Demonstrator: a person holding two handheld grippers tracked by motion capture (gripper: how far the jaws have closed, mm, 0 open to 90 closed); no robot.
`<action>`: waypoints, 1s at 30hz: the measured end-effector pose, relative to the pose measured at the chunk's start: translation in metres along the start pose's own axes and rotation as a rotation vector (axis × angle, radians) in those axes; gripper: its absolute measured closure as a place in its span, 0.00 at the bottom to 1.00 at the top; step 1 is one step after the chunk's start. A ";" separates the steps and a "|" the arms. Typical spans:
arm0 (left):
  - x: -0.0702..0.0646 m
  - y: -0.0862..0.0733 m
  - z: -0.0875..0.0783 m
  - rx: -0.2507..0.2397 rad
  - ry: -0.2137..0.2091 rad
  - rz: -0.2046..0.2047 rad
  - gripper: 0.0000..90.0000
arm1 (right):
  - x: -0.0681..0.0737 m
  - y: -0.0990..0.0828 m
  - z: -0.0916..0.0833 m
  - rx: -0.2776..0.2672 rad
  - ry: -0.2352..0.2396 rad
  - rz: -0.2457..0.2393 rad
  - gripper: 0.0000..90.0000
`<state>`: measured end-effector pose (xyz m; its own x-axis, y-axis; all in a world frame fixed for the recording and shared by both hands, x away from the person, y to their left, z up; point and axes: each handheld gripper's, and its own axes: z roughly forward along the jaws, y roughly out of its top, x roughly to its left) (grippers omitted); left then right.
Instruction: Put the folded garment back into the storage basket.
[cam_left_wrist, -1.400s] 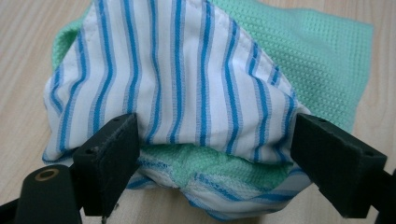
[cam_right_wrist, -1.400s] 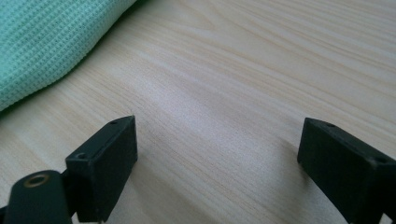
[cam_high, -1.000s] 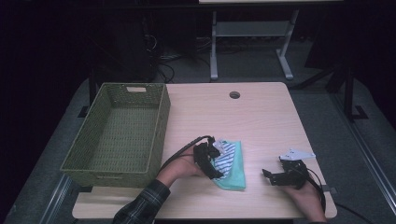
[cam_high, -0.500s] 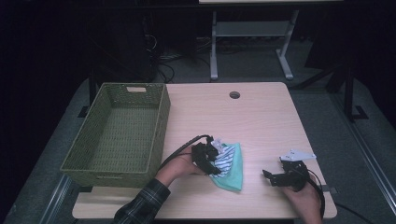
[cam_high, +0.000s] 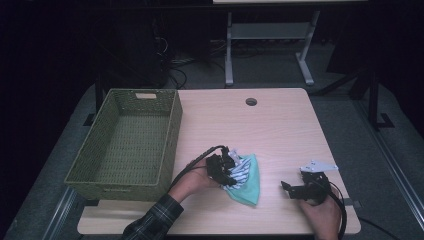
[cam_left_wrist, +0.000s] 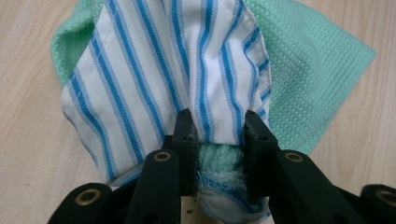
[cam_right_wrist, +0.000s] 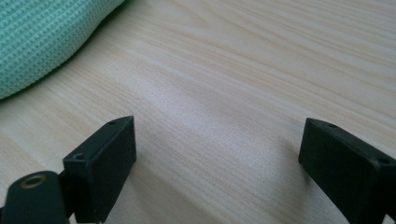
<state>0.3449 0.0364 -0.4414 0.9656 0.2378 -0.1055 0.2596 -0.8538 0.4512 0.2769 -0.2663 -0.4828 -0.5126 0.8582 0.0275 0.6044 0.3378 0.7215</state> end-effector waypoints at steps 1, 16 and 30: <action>0.000 0.000 -0.001 -0.002 0.001 -0.008 0.78 | 0.000 0.000 0.000 0.000 0.000 0.000 0.12; 0.010 0.000 -0.029 -0.054 0.017 -0.099 0.78 | -0.001 0.000 0.000 0.000 -0.013 0.016 0.12; 0.013 0.002 -0.063 -0.106 0.027 -0.129 0.78 | -0.001 0.000 0.000 -0.002 -0.015 0.020 0.12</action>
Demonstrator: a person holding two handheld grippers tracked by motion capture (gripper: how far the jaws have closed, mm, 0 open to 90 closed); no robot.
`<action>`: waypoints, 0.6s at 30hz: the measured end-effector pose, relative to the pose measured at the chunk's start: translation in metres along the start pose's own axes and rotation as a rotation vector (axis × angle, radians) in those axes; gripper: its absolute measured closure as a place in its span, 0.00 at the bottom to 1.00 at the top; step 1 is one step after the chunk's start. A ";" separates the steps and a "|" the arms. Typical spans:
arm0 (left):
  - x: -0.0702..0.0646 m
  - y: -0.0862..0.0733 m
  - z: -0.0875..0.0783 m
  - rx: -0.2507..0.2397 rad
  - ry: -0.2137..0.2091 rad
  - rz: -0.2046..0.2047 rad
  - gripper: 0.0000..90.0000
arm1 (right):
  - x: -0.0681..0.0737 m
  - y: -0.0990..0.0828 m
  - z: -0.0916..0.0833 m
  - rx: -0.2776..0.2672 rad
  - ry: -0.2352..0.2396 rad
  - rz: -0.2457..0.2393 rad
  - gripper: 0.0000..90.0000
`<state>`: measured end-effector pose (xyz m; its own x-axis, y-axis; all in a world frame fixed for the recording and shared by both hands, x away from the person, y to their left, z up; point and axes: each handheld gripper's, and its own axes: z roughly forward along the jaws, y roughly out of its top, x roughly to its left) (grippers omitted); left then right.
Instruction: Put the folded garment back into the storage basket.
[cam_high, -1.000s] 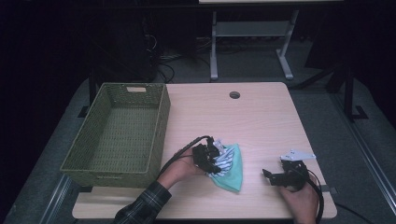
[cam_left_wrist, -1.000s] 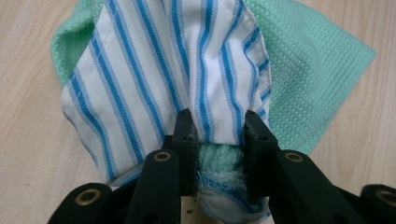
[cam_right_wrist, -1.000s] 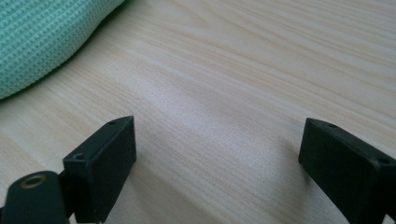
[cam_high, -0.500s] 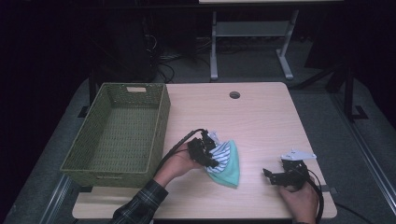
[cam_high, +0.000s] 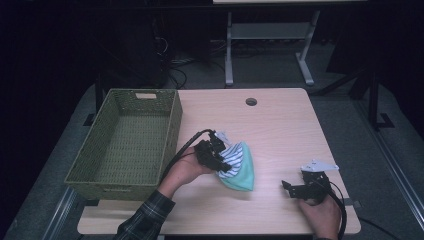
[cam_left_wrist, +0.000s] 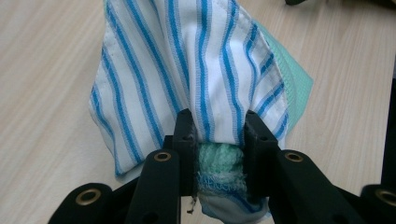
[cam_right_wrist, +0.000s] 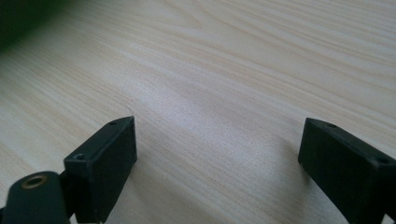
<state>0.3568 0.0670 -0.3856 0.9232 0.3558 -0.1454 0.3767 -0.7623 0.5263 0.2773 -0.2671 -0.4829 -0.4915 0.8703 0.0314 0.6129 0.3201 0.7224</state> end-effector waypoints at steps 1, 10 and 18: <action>0.001 0.000 -0.003 -0.002 -0.002 -0.004 0.78 | 0.000 0.000 0.000 0.000 0.000 0.000 0.12; 0.005 0.001 -0.037 -0.055 0.028 -0.026 0.78 | 0.000 0.000 0.000 0.000 -0.003 0.005 0.12; 0.009 -0.002 -0.059 -0.081 0.044 -0.036 0.78 | 0.000 0.000 0.000 0.000 -0.003 0.005 0.12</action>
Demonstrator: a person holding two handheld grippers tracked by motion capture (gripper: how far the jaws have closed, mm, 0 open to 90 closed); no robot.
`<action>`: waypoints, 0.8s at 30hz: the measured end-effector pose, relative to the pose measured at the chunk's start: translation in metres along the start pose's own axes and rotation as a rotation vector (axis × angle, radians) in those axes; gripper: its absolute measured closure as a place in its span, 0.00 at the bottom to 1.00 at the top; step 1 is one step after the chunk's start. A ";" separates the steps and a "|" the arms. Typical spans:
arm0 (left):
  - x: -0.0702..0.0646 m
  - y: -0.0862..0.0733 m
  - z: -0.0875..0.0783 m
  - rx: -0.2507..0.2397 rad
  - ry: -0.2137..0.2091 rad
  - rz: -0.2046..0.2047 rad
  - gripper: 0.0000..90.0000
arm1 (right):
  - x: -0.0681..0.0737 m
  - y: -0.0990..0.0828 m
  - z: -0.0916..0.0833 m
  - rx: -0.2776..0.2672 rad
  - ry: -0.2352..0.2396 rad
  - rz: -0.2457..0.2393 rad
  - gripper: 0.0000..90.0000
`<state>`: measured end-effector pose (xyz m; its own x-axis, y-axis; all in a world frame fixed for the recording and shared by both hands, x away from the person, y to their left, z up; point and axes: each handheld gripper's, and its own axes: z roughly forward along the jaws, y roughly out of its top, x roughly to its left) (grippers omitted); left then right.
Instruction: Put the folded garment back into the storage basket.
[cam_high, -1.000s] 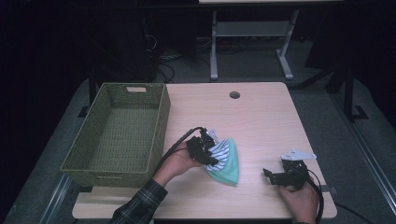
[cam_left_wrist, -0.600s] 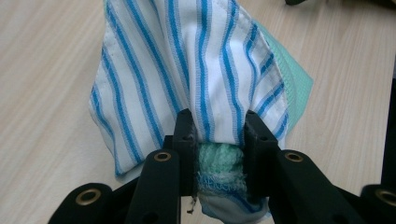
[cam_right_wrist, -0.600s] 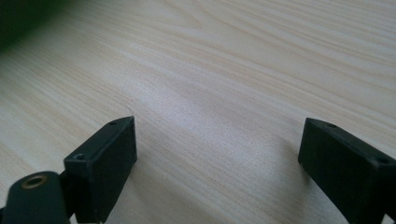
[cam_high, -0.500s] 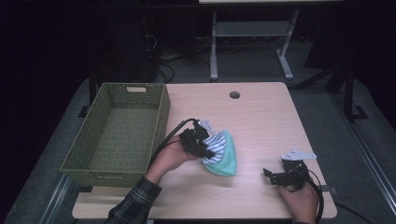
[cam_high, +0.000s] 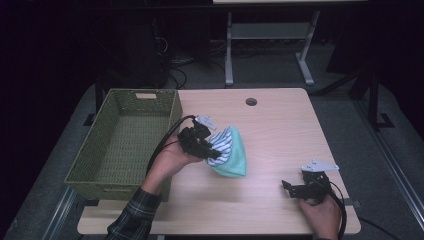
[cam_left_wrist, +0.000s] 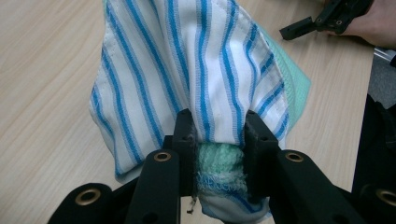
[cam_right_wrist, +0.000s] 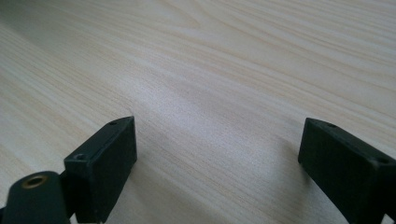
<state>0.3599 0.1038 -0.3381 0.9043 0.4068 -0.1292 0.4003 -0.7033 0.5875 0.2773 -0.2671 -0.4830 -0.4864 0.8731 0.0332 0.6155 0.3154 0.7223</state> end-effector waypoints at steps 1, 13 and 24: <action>0.000 0.000 -0.002 -0.006 0.001 -0.011 0.78 | 0.000 0.000 0.000 0.000 0.000 0.000 0.12; 0.013 -0.008 -0.036 -0.035 0.063 -0.030 0.78 | 0.000 0.000 0.000 0.000 -0.001 0.001 0.12; 0.019 -0.015 -0.055 -0.058 0.113 -0.056 0.78 | -0.001 0.000 0.000 0.001 -0.005 0.003 0.12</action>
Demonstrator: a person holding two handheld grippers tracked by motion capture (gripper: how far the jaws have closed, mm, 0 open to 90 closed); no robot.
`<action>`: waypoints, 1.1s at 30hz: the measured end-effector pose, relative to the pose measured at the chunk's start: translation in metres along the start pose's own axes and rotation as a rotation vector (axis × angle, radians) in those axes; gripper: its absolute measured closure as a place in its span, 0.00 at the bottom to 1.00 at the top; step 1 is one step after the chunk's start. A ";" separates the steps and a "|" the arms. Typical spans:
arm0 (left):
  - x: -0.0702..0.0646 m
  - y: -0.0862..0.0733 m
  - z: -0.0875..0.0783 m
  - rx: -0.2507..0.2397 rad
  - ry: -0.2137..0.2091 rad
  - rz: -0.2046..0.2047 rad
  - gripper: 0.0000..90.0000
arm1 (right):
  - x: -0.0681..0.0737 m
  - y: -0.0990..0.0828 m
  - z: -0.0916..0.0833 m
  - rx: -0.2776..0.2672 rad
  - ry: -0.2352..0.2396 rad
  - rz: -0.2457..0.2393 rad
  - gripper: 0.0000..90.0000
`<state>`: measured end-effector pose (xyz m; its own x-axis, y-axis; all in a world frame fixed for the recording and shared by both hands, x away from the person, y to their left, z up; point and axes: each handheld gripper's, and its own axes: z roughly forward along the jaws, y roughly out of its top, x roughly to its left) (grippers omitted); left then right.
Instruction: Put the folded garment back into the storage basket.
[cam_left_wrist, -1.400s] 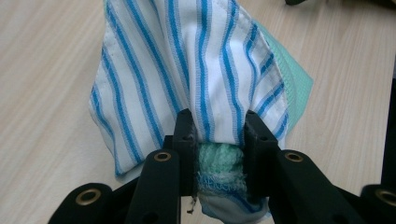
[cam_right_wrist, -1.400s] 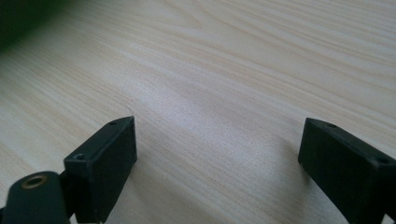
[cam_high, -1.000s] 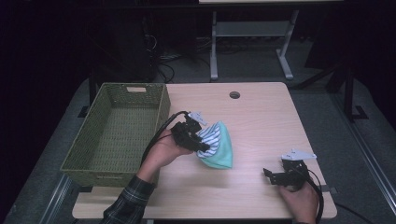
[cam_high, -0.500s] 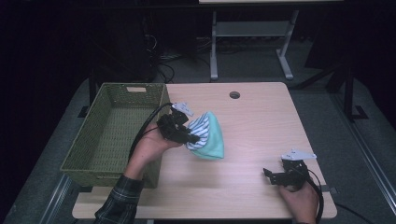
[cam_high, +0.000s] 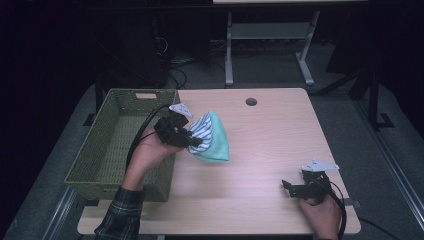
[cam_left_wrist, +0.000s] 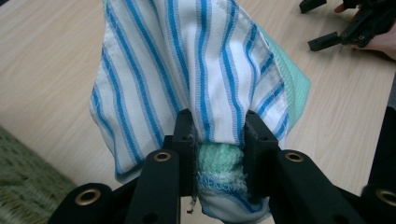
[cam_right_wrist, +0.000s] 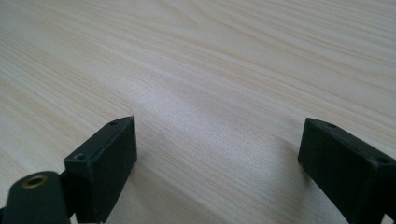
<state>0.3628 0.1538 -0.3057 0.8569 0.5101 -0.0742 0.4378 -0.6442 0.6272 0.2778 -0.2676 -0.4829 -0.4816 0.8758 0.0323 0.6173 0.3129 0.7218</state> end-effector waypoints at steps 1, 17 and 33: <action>0.002 -0.001 -0.003 -0.002 0.004 0.001 0.78 | 0.000 0.000 0.000 0.000 0.000 -0.001 0.12; 0.027 -0.021 -0.041 -0.063 0.095 -0.094 0.78 | 0.000 0.000 0.000 0.000 0.000 -0.001 0.12; 0.051 -0.049 -0.073 -0.101 0.170 -0.197 0.78 | 0.000 0.000 0.000 0.003 0.000 -0.001 0.12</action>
<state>0.3655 0.2529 -0.2832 0.6962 0.7137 -0.0768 0.5548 -0.4672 0.6884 0.2783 -0.2676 -0.4827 -0.4821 0.8756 0.0315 0.6185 0.3147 0.7200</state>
